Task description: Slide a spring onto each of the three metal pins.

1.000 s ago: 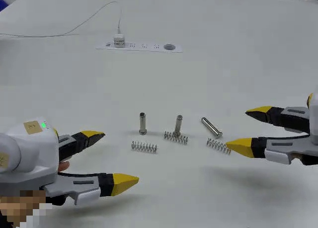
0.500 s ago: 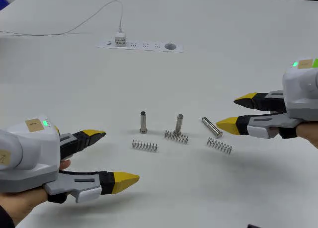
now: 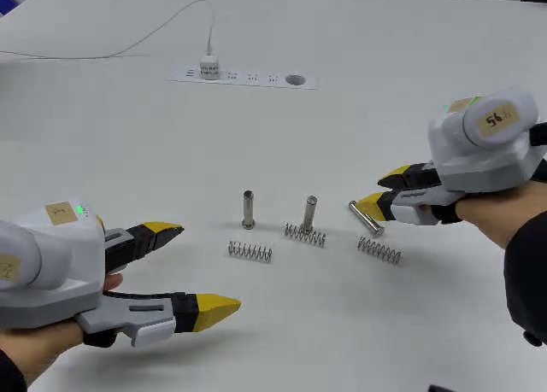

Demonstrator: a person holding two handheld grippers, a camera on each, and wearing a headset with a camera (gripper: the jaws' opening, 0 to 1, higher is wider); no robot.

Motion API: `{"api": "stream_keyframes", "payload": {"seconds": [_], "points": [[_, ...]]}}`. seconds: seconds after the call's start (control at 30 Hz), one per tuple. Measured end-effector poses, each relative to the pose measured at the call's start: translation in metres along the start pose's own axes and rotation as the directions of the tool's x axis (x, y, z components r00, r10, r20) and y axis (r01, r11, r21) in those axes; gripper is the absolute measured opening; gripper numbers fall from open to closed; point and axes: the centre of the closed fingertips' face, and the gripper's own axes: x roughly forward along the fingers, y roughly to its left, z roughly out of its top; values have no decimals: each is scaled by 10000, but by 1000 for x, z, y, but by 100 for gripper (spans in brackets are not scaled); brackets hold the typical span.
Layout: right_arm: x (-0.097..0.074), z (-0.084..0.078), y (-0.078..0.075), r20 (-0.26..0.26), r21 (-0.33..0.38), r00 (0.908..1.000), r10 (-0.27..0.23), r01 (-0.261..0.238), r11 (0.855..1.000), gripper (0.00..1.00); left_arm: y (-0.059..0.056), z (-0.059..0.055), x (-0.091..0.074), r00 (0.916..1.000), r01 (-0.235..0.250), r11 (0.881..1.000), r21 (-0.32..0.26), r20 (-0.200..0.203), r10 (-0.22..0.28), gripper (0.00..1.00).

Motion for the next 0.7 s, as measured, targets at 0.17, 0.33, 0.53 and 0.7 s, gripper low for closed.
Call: {"api": "stream_keyframes", "payload": {"seconds": [0.17, 0.33, 0.53, 0.7], "points": [[11, -6, -1, -411, 377, 9991, -50, 65, 9993, 26, -1, -1, 0, 10000, 29, 10000, -9, -7, -29, 77], [17, -7, -2, -613, 501, 9981, -56, 87, 9987, 23, -1, -1, 0, 10000, 25, 10000, -33, -15, -25, 77], [25, -9, -3, -896, 637, 9959, -132, 190, 9978, 20, -2, -2, 0, 10000, 41, 10000, -64, -18, -41, 77], [29, -15, -5, -1182, 729, 9928, -211, 298, 9969, 17, -2, -4, 0, 10000, 63, 9999, -78, -52, -63, 77]]}}
